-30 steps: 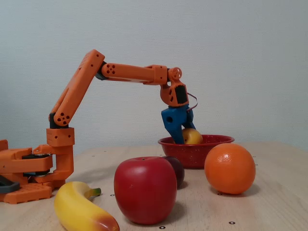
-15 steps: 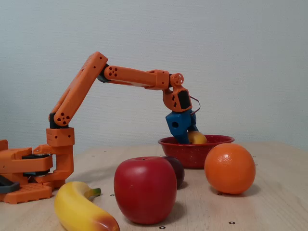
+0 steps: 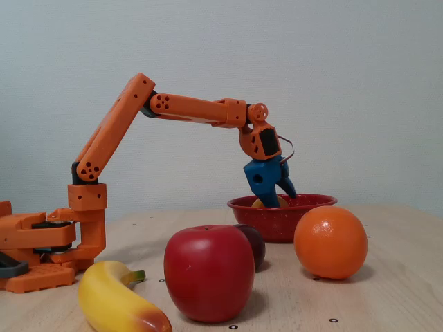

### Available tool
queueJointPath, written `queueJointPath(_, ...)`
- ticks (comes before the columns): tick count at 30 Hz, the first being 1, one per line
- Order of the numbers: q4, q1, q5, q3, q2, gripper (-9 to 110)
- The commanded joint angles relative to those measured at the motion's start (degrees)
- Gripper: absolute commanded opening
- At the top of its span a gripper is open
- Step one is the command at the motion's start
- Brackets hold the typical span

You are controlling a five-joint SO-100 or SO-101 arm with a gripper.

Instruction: Put peach in the red bowl.

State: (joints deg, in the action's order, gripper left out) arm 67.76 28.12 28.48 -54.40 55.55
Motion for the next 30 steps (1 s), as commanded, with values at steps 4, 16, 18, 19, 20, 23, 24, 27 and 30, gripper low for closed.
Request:
queueJointPath(4, -2.1, -2.6, 1.4, 6.3, 17.2, 39)
queueJointPath(16, 2.7, -7.6, -2.1, -0.5, 32.4, 29)
queueJointPath(18, 3.4, -8.3, -2.2, -1.5, 34.3, 27)
queueJointPath(19, 3.6, -8.6, -2.5, -2.2, 35.2, 27)
queueJointPath(20, 4.0, -9.0, -2.5, -2.6, 36.0, 26)
queueJointPath(23, 4.6, -10.0, -3.3, -3.9, 38.4, 22)
queueJointPath(24, 4.9, -10.3, -3.5, -4.1, 39.2, 21)
queueJointPath(27, 6.6, -11.2, -3.8, -4.7, 41.2, 14)
queueJointPath(30, 8.1, -12.2, -4.0, -4.9, 42.9, 6)
